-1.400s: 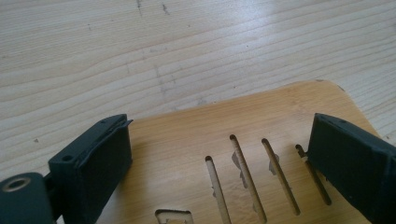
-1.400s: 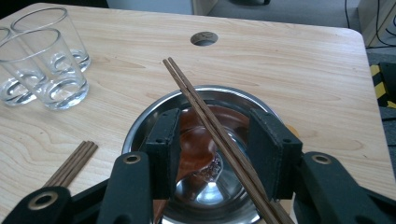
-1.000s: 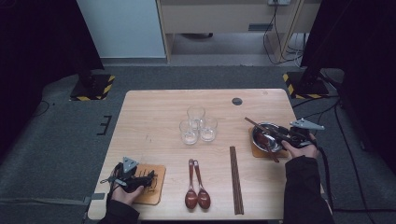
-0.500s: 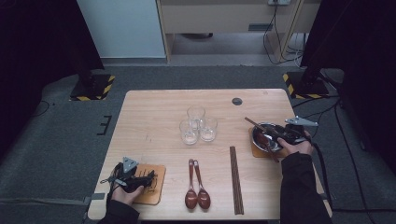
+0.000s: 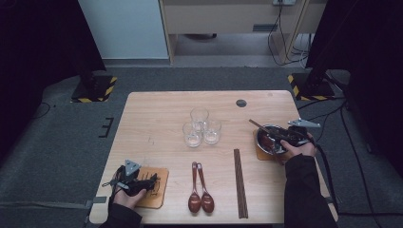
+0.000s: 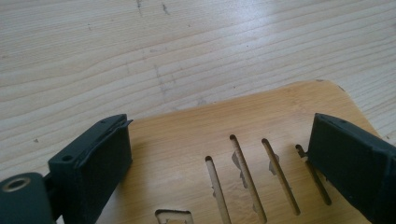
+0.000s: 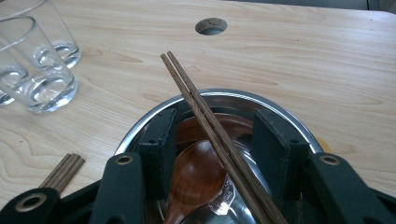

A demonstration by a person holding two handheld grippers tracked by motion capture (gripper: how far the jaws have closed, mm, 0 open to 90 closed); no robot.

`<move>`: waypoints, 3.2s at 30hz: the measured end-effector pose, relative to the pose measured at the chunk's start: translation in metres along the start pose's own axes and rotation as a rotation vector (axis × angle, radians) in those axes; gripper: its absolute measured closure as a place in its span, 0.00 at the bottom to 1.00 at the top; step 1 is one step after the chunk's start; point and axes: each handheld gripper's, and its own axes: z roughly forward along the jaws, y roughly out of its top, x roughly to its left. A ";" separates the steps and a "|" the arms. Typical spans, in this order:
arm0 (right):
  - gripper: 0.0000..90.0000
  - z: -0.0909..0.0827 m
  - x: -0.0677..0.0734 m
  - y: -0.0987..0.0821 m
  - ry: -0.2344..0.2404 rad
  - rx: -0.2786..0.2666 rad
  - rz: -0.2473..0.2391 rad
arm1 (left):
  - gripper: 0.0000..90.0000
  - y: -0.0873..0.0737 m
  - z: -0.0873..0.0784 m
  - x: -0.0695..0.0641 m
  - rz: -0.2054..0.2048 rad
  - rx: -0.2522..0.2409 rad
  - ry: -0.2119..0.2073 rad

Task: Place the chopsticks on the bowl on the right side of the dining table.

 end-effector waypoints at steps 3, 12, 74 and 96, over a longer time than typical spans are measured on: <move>0.56 0.003 0.000 -0.001 -0.001 0.013 0.001 | 0.06 0.000 0.000 0.000 0.000 0.000 0.000; 0.49 0.009 -0.002 -0.002 -0.005 0.020 0.007 | 0.06 0.000 0.000 0.000 0.001 -0.001 0.000; 0.46 0.004 0.009 -0.008 0.113 0.106 -0.051 | 0.06 0.000 0.000 0.000 0.000 -0.001 0.001; 0.52 -0.034 0.000 -0.012 0.080 -0.006 -0.013 | 0.06 0.000 0.000 0.000 -0.001 -0.001 0.002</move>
